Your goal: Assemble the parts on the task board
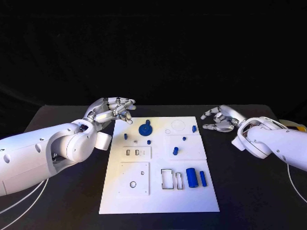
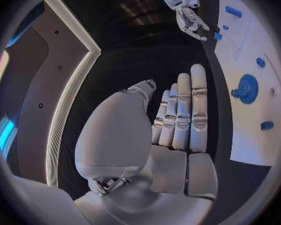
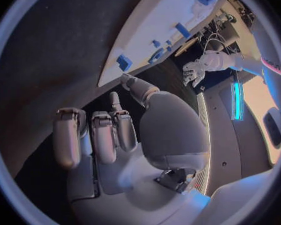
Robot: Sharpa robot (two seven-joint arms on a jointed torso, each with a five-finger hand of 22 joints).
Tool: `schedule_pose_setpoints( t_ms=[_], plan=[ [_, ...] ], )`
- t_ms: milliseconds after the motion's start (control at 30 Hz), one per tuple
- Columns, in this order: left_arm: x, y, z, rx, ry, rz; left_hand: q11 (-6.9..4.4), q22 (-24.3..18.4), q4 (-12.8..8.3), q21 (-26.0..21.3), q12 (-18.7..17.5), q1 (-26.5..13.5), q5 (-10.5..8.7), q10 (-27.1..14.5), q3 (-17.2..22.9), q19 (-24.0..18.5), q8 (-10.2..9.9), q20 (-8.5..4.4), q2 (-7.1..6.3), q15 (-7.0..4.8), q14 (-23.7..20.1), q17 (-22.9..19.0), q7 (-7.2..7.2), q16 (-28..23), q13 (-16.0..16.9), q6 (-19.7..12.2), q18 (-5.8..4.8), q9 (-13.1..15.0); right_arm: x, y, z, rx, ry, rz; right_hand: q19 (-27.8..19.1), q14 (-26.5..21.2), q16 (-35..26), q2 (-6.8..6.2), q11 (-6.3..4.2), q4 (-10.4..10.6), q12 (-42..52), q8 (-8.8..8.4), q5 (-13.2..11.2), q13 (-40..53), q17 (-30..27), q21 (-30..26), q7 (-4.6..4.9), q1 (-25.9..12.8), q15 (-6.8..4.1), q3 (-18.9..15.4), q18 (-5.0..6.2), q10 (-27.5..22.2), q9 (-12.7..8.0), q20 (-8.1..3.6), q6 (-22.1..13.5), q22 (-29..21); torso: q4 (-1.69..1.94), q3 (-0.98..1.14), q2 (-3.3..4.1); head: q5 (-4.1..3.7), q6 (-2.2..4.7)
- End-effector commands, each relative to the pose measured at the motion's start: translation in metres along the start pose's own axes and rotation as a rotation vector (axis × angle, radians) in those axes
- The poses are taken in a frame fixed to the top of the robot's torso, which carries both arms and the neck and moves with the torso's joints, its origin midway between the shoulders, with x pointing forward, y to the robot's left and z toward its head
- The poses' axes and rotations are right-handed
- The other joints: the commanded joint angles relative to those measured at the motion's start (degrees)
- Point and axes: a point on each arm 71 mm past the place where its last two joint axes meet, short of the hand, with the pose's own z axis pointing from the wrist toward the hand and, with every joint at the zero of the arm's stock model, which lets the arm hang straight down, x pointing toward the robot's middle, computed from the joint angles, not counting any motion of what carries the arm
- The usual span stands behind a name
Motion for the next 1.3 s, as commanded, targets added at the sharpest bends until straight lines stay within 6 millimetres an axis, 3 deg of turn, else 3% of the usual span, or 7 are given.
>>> schedule_pose_setpoints(
  t_ms=[33,100,367,600,900,1133,1300],
  plan=[
    [0.004,-0.001,0.0,0.007,0.02,-0.004,0.14,0.16,0.15,0.47,-0.25,-0.47,-0.27,-0.43,0.15,-0.38,-0.32,-0.01,-0.07,-0.07,-0.44,0.32,-0.01,0.4,0.0,0.39,0.04,0.1,0.004,0.003,0.001,-0.034,0.006,-0.139,4.99,5.98,0.2,0.24,0.17,0.22,2.64,0.54,-0.23,12.94,15.03,4.44,-0.21,-0.4,0.48,0.14,-1.59,4.64,-0.26,0.59,0.16,13.56,-0.12,-0.05,0.01,0.01,-0.17],
    [0.004,0.0,0.0,0.004,0.019,-0.003,0.18,0.25,0.14,0.61,-0.24,-0.53,-0.26,-0.47,0.13,-0.45,-0.33,0.02,-0.05,-0.05,-0.5,0.52,0.05,0.58,0.01,0.43,0.04,0.1,0.007,0.005,0.002,-0.037,0.008,-0.151,5.94,5.98,0.2,0.29,0.18,0.23,3.14,0.47,-0.23,13.52,15.03,6.03,-0.21,-0.41,0.51,0.18,-2.07,5.01,-0.45,0.63,-0.19,14.95,-0.1,-0.06,0.07,-0.01,-0.21],
    [0.002,0.0,0.0,-0.006,0.012,0.0,0.22,0.49,0.14,0.99,-0.17,-0.66,-0.25,-0.52,0.12,-0.66,-0.36,0.08,0.04,0.0,-0.7,1.0,0.12,1.02,0.04,0.56,0.05,0.12,0.018,0.008,0.002,-0.042,0.035,-0.164,6.0,5.98,0.2,0.37,0.08,0.52,3.89,0.33,-0.42,14.38,15.03,6.13,-0.36,-0.66,0.44,0.09,-2.1,5.56,-0.92,0.59,-1.25,15.05,0.03,0.02,0.03,0.02,-0.56],
    [0.0,0.001,-0.001,-0.014,0.004,0.004,0.24,0.55,0.13,1.08,-0.18,-0.68,-0.24,-0.55,0.11,-0.71,-0.38,0.09,0.05,0.01,-0.75,1.11,0.15,1.11,0.04,0.58,0.06,0.13,0.026,0.014,0.004,-0.055,0.047,-0.147,6.0,5.98,0.2,0.35,0.08,0.71,4.15,0.36,-0.67,14.66,15.03,6.13,-0.37,-0.88,0.45,-0.07,-2.1,5.75,-0.99,0.6,-1.37,15.05,-0.01,-0.05,0.1,0.26,-0.78],
    [0.001,0.001,-0.002,-0.017,0.004,0.003,0.33,0.73,0.11,1.37,-0.21,-0.75,-0.25,-0.74,0.07,-0.89,-0.5,0.14,0.03,0.06,-0.94,1.46,0.26,1.41,0.03,0.52,0.06,0.1,0.033,0.017,0.008,-0.055,0.06,-0.132,6.0,5.98,0.2,0.6,0.12,0.95,4.15,0.43,-0.76,14.67,15.03,6.13,-0.32,-1.0,0.49,-0.07,-2.1,5.75,-1.03,0.62,-1.38,15.05,0.22,-0.1,0.25,0.4,-0.9],
    [0.0,0.001,-0.002,-0.02,0.003,0.004,0.37,0.81,0.11,1.48,-0.22,-0.79,-0.26,-0.83,0.04,-0.96,-0.56,0.17,0.02,0.09,-1.02,1.59,0.32,1.52,0.03,0.47,0.06,0.09,0.036,0.017,0.01,-0.048,0.053,-0.129,6.0,5.98,0.2,1.48,0.3,1.63,4.17,0.66,-0.89,14.69,15.03,6.13,-0.11,-1.26,0.64,0.15,-2.1,5.76,-1.13,0.73,-1.23,15.05,0.25,-0.13,0.31,0.34,-1.0],
    [0.0,0.001,-0.002,-0.022,0.004,0.004,0.4,0.86,0.13,1.56,-0.22,-0.83,-0.26,-0.88,0.03,-1.02,-0.6,0.19,0.03,0.12,-1.08,1.69,0.36,1.6,0.03,0.44,0.05,0.08,0.037,0.018,0.01,-0.046,0.052,-0.126,6.0,5.98,0.2,2.17,0.37,2.07,4.28,1.1,-0.92,14.82,15.03,6.13,-0.04,-1.3,0.73,0.49,-2.1,5.85,-1.14,0.83,-0.53,15.05,0.29,-0.16,0.24,0.95,-0.93]
  ],
)
